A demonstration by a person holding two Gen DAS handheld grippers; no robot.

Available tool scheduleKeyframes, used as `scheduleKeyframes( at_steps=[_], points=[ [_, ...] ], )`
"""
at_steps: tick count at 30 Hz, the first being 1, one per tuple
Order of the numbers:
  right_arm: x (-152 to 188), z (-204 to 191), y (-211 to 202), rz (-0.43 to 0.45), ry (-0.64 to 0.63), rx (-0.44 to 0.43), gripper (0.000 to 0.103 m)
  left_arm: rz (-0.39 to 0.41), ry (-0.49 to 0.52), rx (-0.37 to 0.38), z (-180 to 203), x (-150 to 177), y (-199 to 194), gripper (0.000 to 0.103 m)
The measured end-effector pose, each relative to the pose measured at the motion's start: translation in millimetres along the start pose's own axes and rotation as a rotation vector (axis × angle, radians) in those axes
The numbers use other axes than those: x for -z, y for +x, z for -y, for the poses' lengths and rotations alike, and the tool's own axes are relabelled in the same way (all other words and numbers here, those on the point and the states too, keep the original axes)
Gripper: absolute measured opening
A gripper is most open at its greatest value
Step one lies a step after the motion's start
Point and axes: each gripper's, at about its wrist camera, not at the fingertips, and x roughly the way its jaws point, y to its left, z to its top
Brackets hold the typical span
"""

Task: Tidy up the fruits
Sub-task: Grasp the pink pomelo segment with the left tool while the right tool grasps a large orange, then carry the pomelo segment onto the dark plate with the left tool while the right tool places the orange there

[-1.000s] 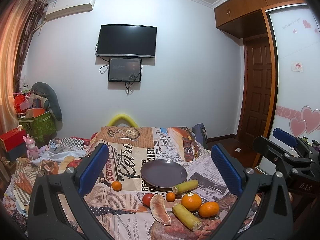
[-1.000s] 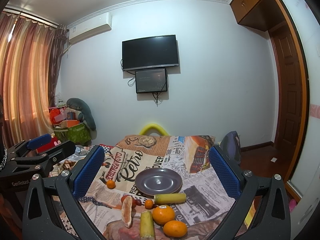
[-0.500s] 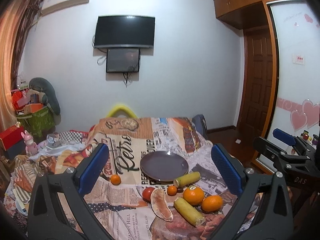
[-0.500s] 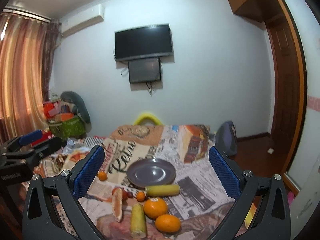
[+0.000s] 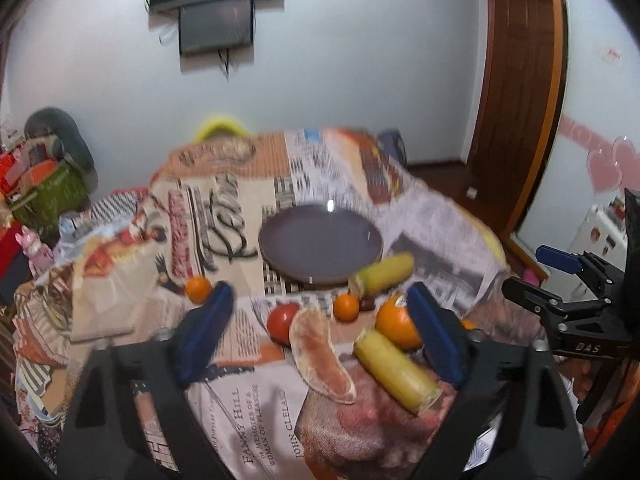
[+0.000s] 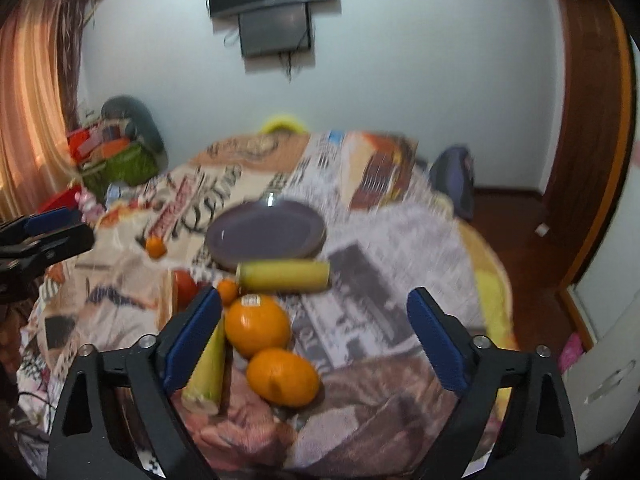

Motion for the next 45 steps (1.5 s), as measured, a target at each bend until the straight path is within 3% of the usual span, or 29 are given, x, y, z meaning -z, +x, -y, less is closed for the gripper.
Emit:
scheduleKeyframes(
  at_steps=[9, 17, 24, 29, 31, 39, 45],
  points=[
    [22.2, -0.6, 35.3, -0.131, -0.003, -0.043, 0.084, -0.211, -0.062, 0.027, -16.6, 23.5, 66.4, 0.083],
    [33.8, 0.2, 57.5, -0.213, 0.024, -0.077, 0.084, -0.299, -0.079, 0.031, -21.1, 41.1, 99.0, 0.083],
    [41.8, -1.3, 71.6, -0.265, 0.025, -0.099, 0.076, -0.376, -0.085, 0.063, -20.1, 54.3, 120.6, 0.067],
    [46.6, 2.5, 81.2, -0.292, 0.067, -0.143, 0.064, -0.377, -0.106, 0.106, -21.4, 56.4, 125.9, 0.062],
    [46.4, 1.3, 81.2, -0.288, 0.067, -0.145, 0.064, -0.376, -0.096, 0.123, -18.3, 55.6, 125.3, 0.054],
    [41.0, -0.9, 74.9, -0.267, 0.044, -0.111, 0.063, -0.348, -0.095, 0.104, -22.8, 48.6, 116.5, 0.049],
    [23.7, 3.1, 62.5, -0.207, 0.037, -0.092, 0.063, -0.275, -0.103, 0.083, -32.6, 30.5, 97.2, 0.045]
  ],
)
